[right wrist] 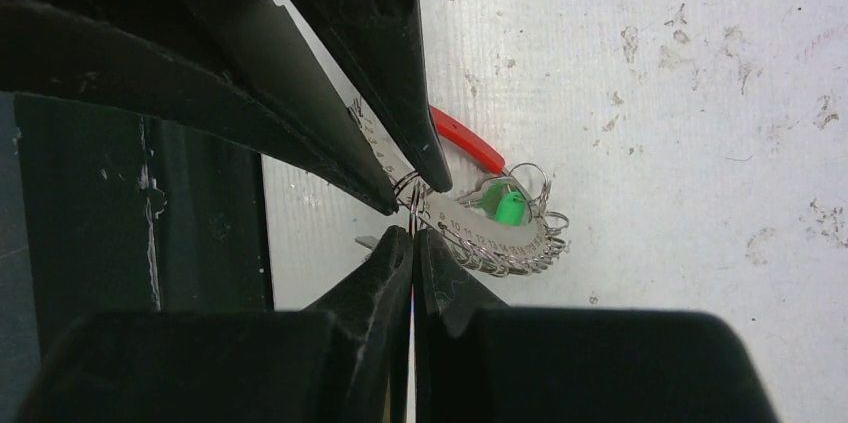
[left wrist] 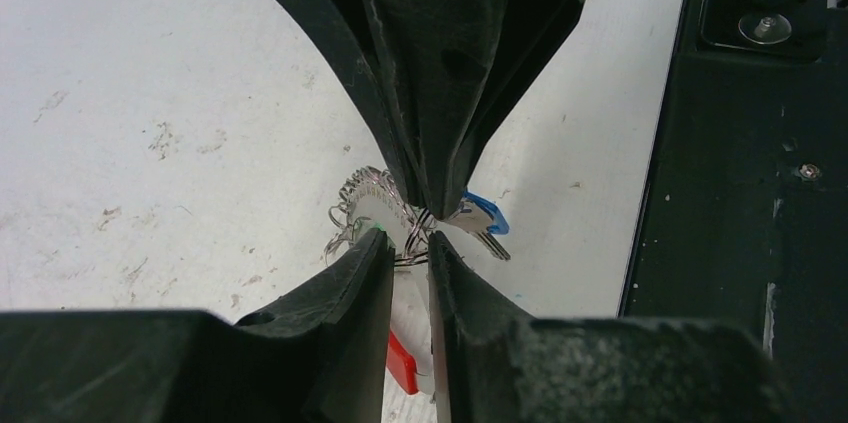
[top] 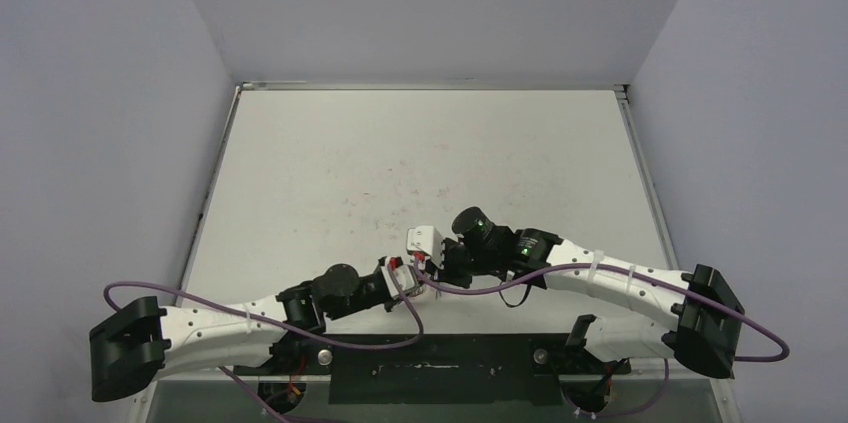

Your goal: Put the keys on the keyring

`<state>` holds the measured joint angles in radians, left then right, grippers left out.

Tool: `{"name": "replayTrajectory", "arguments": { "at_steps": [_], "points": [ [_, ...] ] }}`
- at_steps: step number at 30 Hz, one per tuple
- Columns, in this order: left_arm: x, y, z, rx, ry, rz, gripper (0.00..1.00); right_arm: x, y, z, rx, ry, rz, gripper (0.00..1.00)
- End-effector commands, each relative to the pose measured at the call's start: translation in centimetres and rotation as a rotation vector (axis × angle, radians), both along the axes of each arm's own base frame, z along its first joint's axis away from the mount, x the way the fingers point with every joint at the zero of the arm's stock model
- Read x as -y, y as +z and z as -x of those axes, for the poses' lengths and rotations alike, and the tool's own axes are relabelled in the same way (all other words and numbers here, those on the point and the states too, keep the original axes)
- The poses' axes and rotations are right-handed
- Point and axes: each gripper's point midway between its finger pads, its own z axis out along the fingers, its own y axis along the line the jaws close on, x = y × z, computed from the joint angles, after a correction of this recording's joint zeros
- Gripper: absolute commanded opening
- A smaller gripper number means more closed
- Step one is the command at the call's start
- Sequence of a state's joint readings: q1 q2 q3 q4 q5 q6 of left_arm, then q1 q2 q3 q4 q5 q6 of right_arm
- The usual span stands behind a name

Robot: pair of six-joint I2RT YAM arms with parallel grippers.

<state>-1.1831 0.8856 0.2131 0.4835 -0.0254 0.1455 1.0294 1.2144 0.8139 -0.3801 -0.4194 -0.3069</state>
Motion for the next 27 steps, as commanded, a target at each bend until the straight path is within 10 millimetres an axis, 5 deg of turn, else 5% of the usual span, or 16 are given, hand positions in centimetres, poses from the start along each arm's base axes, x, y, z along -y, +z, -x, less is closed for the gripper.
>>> {"name": "replayTrajectory", "arguments": {
  "at_steps": [1,16,20,27],
  "points": [
    [1.2,2.8,-0.5,0.044,-0.005,0.071,0.19,-1.6,2.1,-0.2,0.023,0.024,-0.07,0.0],
    [2.4,1.5,-0.7,0.034,-0.029,0.002,0.0,-1.1,1.4,-0.2,0.038,0.021,-0.066,0.0],
    [1.7,1.7,-0.7,0.022,-0.006,0.025,0.18,-0.7,0.6,-0.5,0.03,-0.009,-0.102,0.0],
    [0.4,2.1,-1.3,-0.05,0.086,0.067,0.5,1.3,0.9,-3.3,-0.009,-0.181,-0.288,0.44]
  ]
}}
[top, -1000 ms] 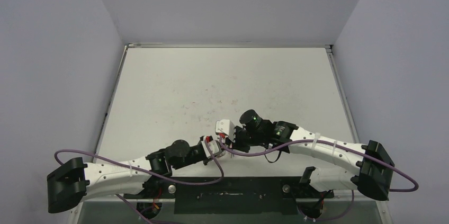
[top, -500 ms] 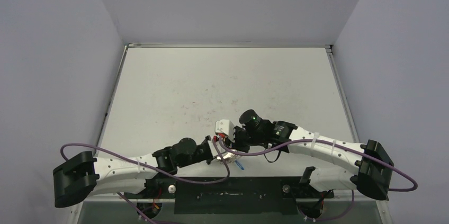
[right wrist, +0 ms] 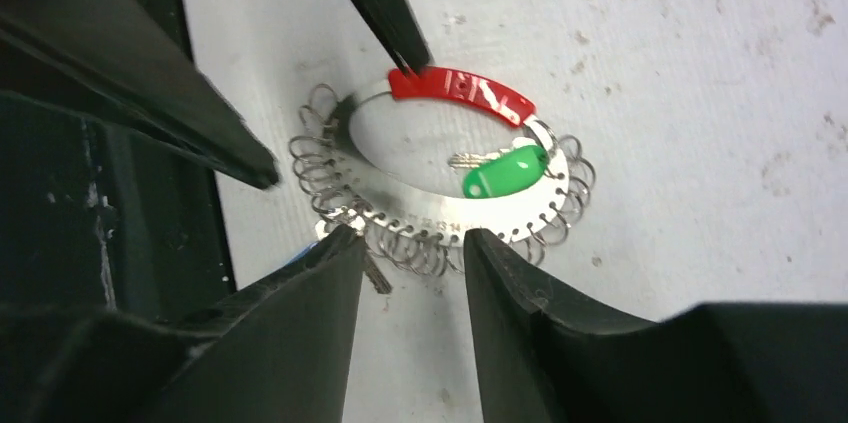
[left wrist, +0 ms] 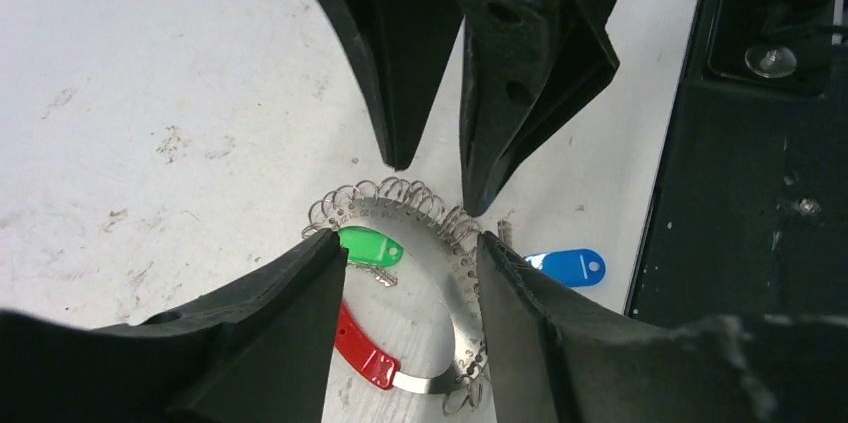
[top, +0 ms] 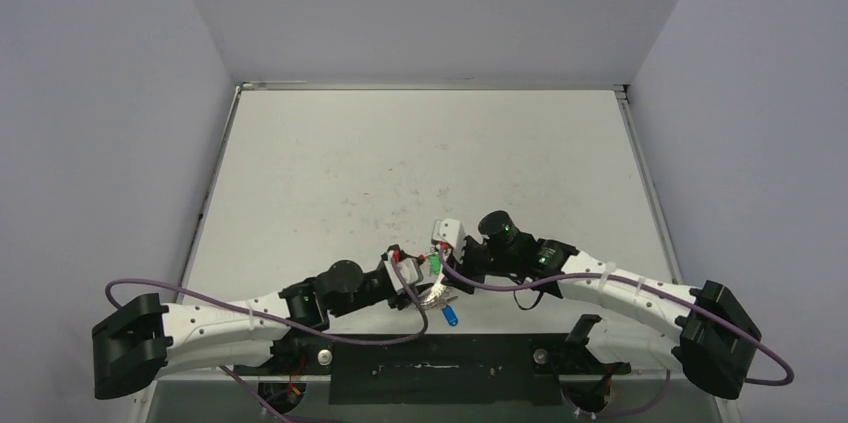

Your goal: Put the keys on the keyring

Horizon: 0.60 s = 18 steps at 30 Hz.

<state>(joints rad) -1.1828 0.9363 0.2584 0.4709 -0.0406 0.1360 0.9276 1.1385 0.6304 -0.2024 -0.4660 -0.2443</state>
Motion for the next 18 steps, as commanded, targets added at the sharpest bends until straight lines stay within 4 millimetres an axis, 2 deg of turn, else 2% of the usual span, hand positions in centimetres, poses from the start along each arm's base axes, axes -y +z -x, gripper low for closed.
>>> {"name": "replayTrajectory", "arguments": {
  "at_steps": [1,6,9,11,14,18],
  "points": [
    [-0.5,1.8,-0.9,-0.054,0.089,0.087,0.55,-0.3,3.3,-2.5,0.044,-0.11,-0.229,0.51],
    [-1.0,1.3,-2.6,-0.191,0.197,0.101,0.77,2.7,3.7,-6.1,0.052,-0.351,-0.351,0.83],
    [-1.1,0.5,-4.4,-0.327,0.231,0.105,0.84,5.2,3.7,-8.6,0.033,-0.53,-0.411,0.97],
    [-1.6,0.1,-5.9,-0.398,0.259,0.109,0.87,7.3,3.8,-10.5,0.028,-0.656,-0.441,1.0],
    [-3.5,-0.3,-8.9,-0.46,0.36,0.11,0.91,10.4,3.8,-13.0,0.028,-0.826,-0.463,1.0],
    [-8.0,-0.8,-12.9,-0.517,0.542,0.13,0.96,15.8,2.9,-16.0,0.064,-1.083,-0.395,1.0]
  ]
}}
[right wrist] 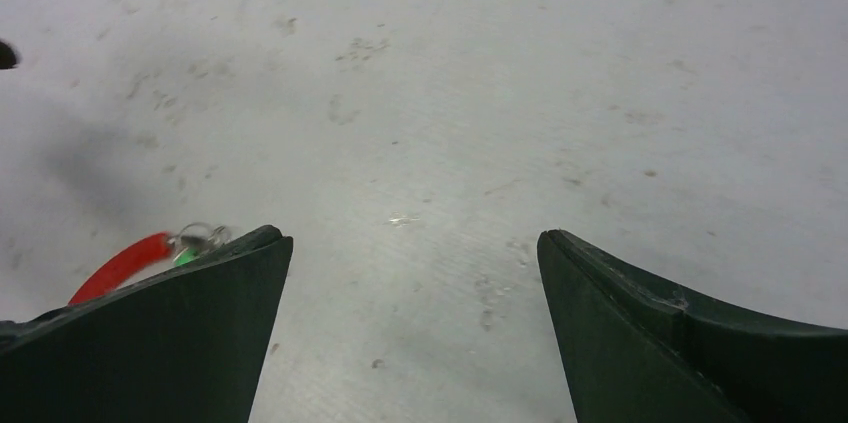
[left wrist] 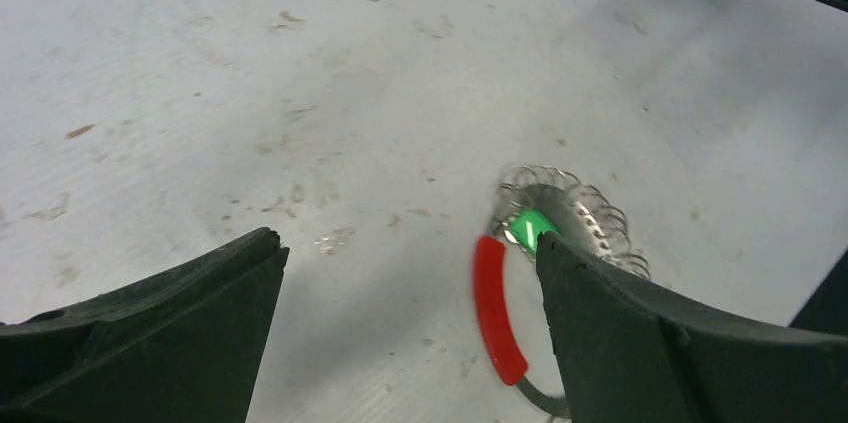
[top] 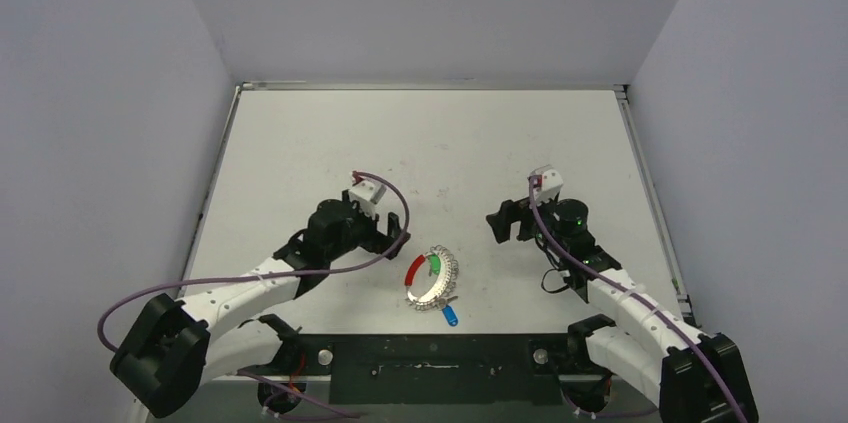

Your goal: Put the keys on the keyring

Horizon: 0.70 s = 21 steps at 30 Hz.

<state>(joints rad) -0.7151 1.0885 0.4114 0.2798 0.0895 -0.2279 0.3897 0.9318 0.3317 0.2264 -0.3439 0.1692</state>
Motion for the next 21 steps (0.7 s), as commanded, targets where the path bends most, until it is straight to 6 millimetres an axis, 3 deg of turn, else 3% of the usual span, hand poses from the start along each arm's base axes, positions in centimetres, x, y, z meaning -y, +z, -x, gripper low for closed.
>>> {"name": "replayTrajectory", "arguments": {
  "at_steps": [1,7,12,17,21],
  "points": [
    [-3.7,1.4,-3.4,-0.076,0.156,0.061,0.96,5.3,1.6,-4.1,0.033,-0.3,0.002,1.0],
    [-13.5,4.0,-7.8,0.029,0.473,0.022,0.97,11.7,1.3,-5.8,0.076,-0.547,0.234,1.0],
    [-21.2,3.8,-9.4,0.113,0.704,-0.112,0.97,13.7,0.3,-7.0,0.158,-0.641,0.3,1.0],
    [-24.8,1.1,-10.5,0.2,0.827,-0.201,0.97,14.8,-1.7,-8.0,0.201,-0.715,0.319,1.0],
    [-25.4,-1.1,-12.2,0.22,0.816,-0.226,0.97,14.9,-2.2,-9.5,0.207,-0.721,0.352,1.0]
  ]
}}
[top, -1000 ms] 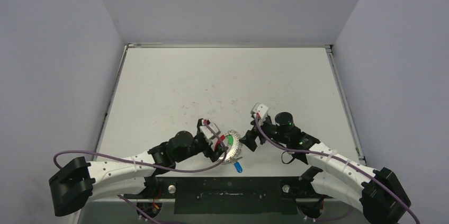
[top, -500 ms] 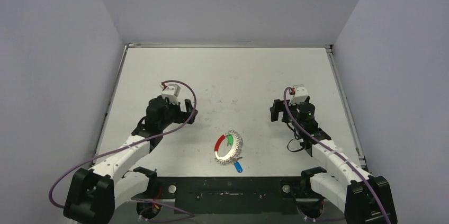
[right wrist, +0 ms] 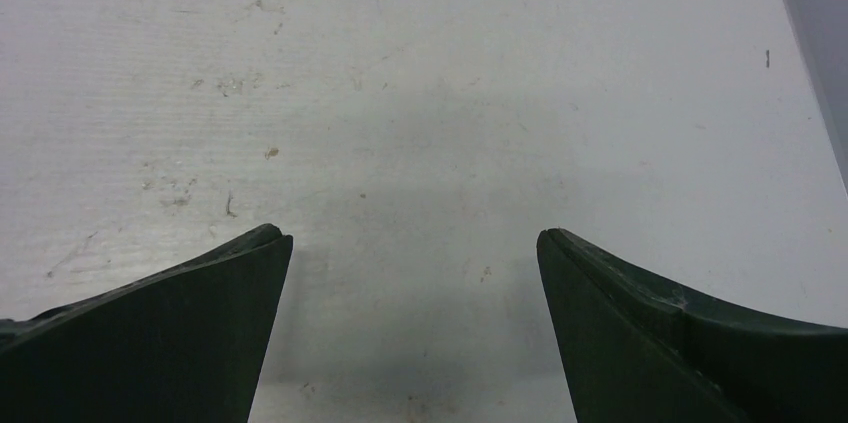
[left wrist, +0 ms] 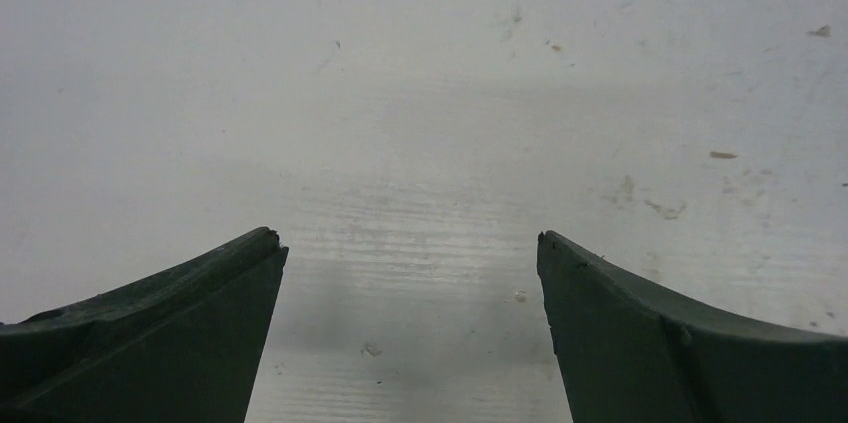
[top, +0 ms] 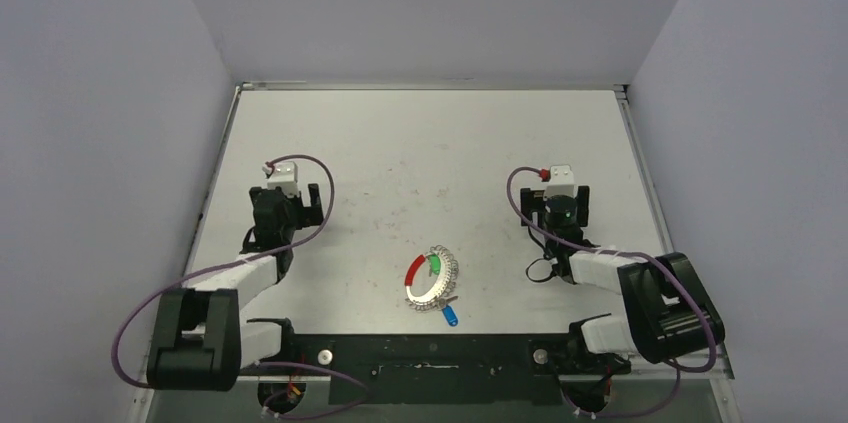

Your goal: Put the keys on the keyring

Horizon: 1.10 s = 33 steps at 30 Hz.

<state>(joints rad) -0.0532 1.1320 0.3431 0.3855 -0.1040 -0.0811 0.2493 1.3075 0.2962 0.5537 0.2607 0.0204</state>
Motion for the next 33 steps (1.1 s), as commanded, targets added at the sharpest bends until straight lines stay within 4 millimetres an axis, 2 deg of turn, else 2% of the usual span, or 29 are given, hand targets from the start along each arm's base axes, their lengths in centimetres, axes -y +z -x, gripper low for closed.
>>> {"name": "replayTrajectory", "arguments": {
  "at_steps": [1,4,6,9,13,19,33],
  "points": [
    [-1.6,0.9,-3.0,0.135,0.024,-0.074,0.97,0.8,3.8,-3.2,0.185,-0.057,0.028,1.0],
    [-1.8,0.1,-4.3,0.195,-0.005,-0.105,0.97,0.9,3.5,-3.9,0.175,-0.057,0.063,1.0],
    [-3.4,-1.8,-4.7,0.162,0.029,-0.068,0.97,1.2,3.3,-4.2,0.207,-0.066,0.068,1.0],
    [-3.6,-3.1,-4.7,0.124,0.011,-0.05,0.97,2.4,2.3,-4.2,0.229,-0.126,0.054,1.0],
    [-3.6,-3.2,-5.3,0.1,0.011,-0.048,0.97,3.4,0.7,-5.0,0.167,-0.165,0.03,1.0],
    [-3.9,-3.2,-5.5,0.109,0.027,-0.054,0.97,3.5,0.6,-5.8,0.147,-0.14,-0.008,1.0],
    [-4.0,-3.4,-5.5,0.102,0.031,-0.056,0.97,3.6,0.4,-5.9,0.141,-0.14,-0.023,1.0]
  ]
}}
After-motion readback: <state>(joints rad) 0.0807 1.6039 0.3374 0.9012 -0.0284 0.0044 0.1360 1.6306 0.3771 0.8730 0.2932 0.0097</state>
